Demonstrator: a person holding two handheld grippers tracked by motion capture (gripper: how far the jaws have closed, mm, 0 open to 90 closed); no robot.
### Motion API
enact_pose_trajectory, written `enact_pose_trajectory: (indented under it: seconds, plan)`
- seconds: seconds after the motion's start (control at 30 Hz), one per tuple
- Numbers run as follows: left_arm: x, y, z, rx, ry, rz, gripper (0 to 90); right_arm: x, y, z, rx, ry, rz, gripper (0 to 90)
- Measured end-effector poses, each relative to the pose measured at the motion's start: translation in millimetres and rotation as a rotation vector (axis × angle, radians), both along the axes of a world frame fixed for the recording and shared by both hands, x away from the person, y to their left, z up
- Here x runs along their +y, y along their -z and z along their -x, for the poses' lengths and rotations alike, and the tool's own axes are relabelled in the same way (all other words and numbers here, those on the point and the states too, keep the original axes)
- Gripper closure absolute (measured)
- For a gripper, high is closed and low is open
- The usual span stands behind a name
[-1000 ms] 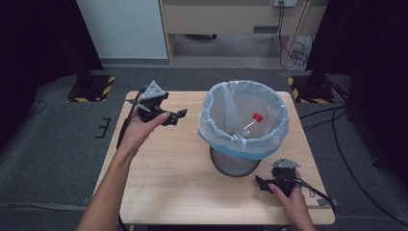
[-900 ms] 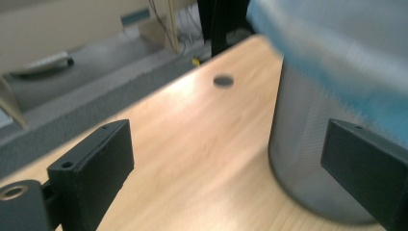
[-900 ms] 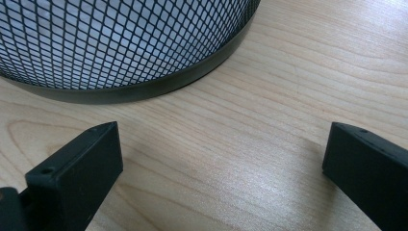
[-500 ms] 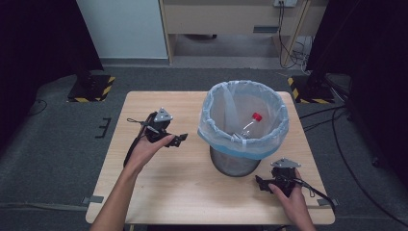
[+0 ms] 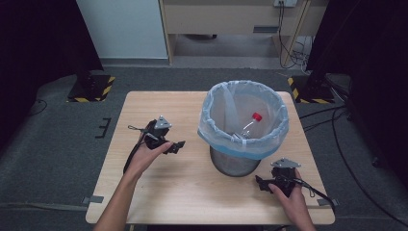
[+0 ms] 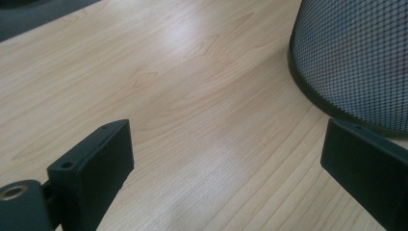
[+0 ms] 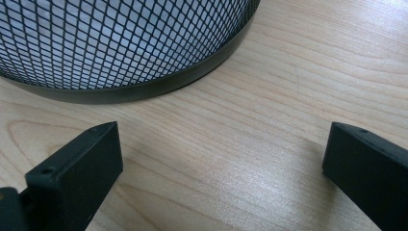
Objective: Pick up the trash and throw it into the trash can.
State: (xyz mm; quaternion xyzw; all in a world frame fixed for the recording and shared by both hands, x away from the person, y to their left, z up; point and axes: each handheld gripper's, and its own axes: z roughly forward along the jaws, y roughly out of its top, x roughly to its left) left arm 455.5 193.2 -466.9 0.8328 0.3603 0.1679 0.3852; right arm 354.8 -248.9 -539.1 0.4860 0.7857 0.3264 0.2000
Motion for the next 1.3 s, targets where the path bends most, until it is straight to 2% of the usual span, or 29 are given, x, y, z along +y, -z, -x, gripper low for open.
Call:
enact_pose_trajectory:
  seconds: [0.23, 0.6, 0.73, 0.87, 1.1, 1.17, 1.3]
  plan:
    - [12.8, 15.2, 1.9, 0.033, -0.030, -0.003, 3.6, -0.1, 0.0, -0.1, 0.000, 0.000, 0.001, 0.4]
    - [23.3, 25.2, 2.2, 0.063, -0.069, -0.016, 3.7, -0.1, 0.0, -0.1, -0.001, 0.000, 0.000, 0.4]
    - [24.9, 33.7, 2.5, 0.074, -0.094, -0.041, 3.7, 0.0, 0.0, 0.0, 0.000, 0.000, 0.000, 0.4]
    - [27.3, 44.9, 2.0, 0.089, -0.120, -0.046, 3.6, 0.0, 0.0, 0.0, 0.000, 0.000, 0.000, 0.4]
    - [27.9, 63.9, 2.4, 0.103, -0.153, -0.100, 3.7, -0.1, 0.0, -0.1, -0.001, 0.000, 0.001, 0.4]
    - [28.8, 67.9, 3.4, 0.096, -0.158, -0.071, 1.7, 0.1, 0.0, 0.1, 0.000, 0.002, 0.000, 0.4]
    - [29.2, 70.5, 4.3, 0.077, -0.163, -0.052, 0.3, 0.1, 0.0, 0.2, 0.000, 0.002, 0.000, 0.4]
